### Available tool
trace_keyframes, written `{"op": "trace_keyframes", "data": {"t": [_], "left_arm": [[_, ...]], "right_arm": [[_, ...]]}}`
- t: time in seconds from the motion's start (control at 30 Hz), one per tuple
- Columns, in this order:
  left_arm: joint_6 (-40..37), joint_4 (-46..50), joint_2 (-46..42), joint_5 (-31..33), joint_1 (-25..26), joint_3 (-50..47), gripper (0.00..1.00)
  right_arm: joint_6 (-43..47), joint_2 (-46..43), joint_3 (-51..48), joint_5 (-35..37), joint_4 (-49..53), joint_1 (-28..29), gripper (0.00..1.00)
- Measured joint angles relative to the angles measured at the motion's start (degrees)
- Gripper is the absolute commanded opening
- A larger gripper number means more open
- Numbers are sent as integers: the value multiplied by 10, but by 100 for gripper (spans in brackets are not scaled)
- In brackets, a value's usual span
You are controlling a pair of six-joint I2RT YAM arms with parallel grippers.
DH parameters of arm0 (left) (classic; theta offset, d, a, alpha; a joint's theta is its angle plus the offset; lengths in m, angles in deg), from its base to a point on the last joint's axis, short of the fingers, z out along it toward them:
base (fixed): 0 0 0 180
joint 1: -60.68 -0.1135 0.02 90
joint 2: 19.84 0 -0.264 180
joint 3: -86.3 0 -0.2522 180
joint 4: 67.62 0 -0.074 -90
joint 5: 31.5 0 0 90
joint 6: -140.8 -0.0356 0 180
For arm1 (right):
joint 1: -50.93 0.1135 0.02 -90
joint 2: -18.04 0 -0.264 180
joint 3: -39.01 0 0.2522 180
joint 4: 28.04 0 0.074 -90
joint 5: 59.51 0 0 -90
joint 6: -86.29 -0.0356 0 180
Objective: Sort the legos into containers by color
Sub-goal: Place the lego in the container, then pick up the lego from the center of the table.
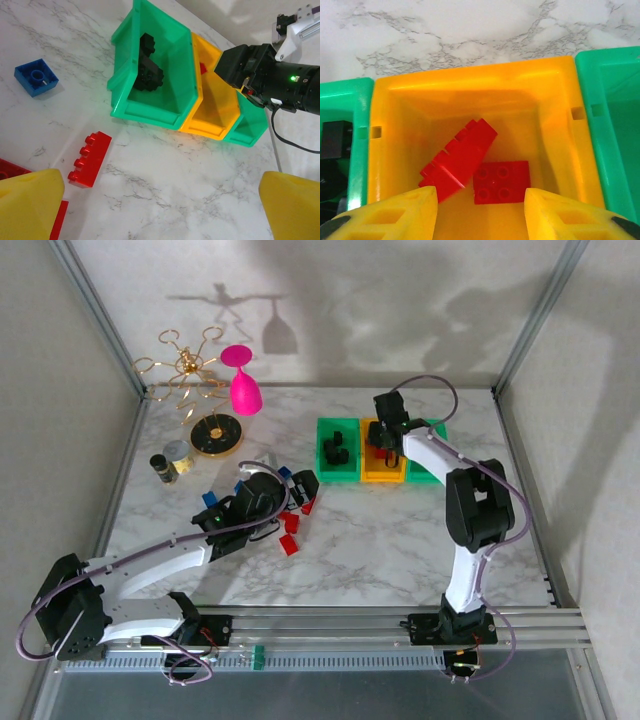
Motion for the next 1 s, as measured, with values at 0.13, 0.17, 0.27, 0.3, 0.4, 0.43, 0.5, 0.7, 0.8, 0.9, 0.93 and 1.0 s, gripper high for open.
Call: {"op": "trace_keyframes", "data": {"t": [0.13,0.17,0.27,0.3,0.4,0.43,0.5,0.7,0.8,0.9,0.93,1.0], "left_arm": [[0,0,-9,-6,0,2,99],[0,1,-14,-7,0,2,100],[0,5,-35,-7,0,0,99],[0,5,-42,-7,0,-1,100],[0,8,-64,-7,0,-12,100],[0,9,-71,-7,0,-18,100],[0,14,-83,-7,0,-32,100],[8,38,-113,-6,0,-71,100],[17,48,-133,-6,0,-90,100],[27,59,-153,-1,0,-106,100],[30,62,-158,1,0,-110,100],[34,68,-166,7,0,-115,100]], "right_arm": [[-2,-65,-45,-13,0,4,53],[-3,-84,-58,-16,0,8,53],[-8,-133,-94,-26,0,22,55],[-10,-148,-106,-28,0,28,56],[-20,-185,-141,-38,3,48,57],[-24,-196,-152,-41,5,55,58],[-33,-211,-170,-43,7,70,60],[-70,-240,-229,-59,-1,134,65],[-87,-234,-241,-61,-7,177,67],[-101,-214,-241,-64,-24,212,69],[-107,-204,-241,-67,-30,221,70],[-117,-181,-237,-71,-36,231,72]]}}
